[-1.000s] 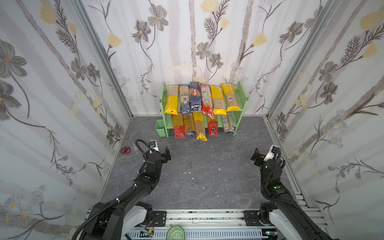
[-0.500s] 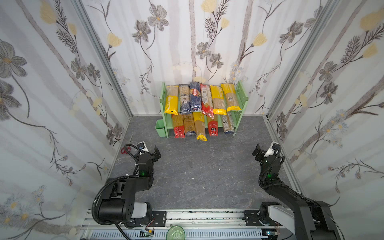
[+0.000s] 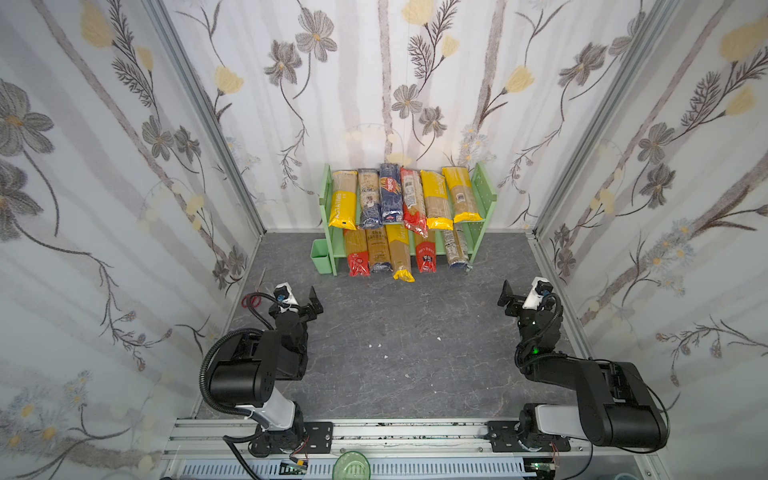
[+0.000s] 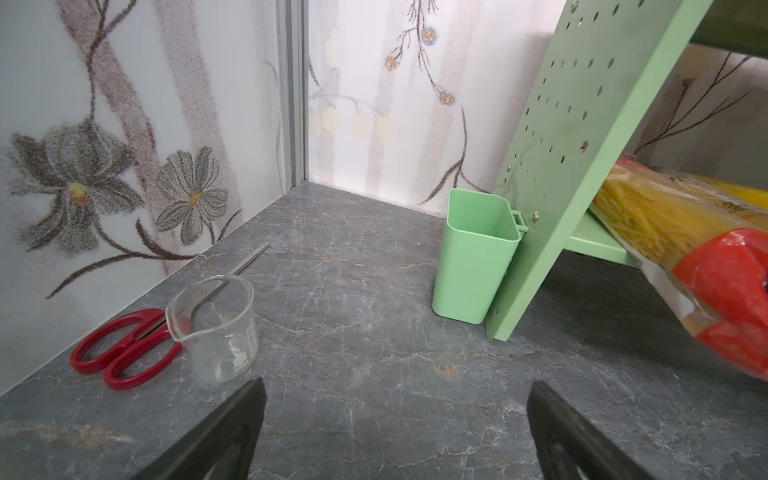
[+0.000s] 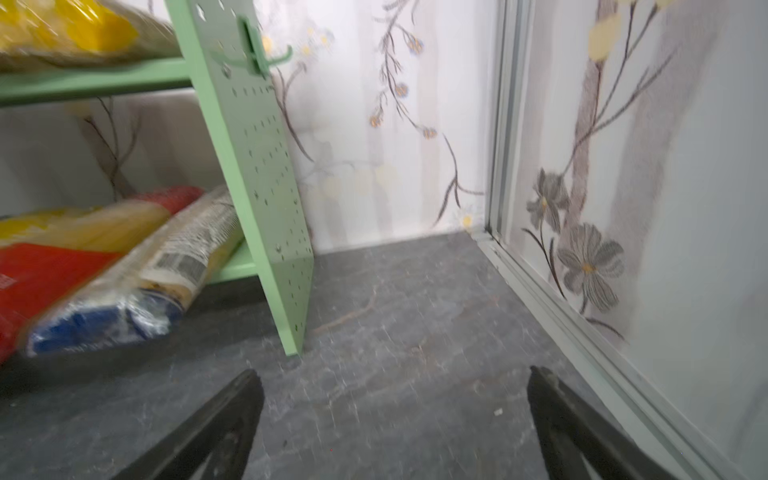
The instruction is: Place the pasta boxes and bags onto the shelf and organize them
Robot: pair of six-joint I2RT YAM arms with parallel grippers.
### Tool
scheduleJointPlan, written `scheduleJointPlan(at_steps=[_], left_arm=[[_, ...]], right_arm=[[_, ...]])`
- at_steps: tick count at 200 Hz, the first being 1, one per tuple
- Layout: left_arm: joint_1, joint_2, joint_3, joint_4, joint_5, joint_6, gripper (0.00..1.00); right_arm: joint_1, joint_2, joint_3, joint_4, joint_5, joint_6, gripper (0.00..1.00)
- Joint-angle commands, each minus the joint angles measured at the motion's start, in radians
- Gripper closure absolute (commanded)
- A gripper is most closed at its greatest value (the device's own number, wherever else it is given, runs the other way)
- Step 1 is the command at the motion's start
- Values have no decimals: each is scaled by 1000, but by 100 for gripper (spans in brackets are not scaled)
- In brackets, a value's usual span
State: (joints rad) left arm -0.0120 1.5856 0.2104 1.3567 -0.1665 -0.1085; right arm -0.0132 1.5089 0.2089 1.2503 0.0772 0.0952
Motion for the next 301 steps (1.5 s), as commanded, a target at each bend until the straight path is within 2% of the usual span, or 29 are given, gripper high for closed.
scheduleJointPlan(at_steps=[1,24,186,197,215,233,301], left_arm=[[1,2,8,22,5,10,0],[-2,2,8,22,-1,13,0],[-11,0,6,21,-7,19,0],[-12,0,7,22,45,43,0],[-10,-5,4,21,240,114,0],[4,-1,6,19,270,106,0],[4,0,9,19,238,94,0]], right_arm=[[2,-10,22,-24,-37,-34,0],[5,10,-2,61,-31,-41,0],[19,1,-5,56,-10,-54,0],[19,1,-6,56,-9,-54,0],[19,1,-6,56,-10,-54,0],[20,1,-4,54,-10,-54,0],[26,1,-5,53,-1,-57,0]])
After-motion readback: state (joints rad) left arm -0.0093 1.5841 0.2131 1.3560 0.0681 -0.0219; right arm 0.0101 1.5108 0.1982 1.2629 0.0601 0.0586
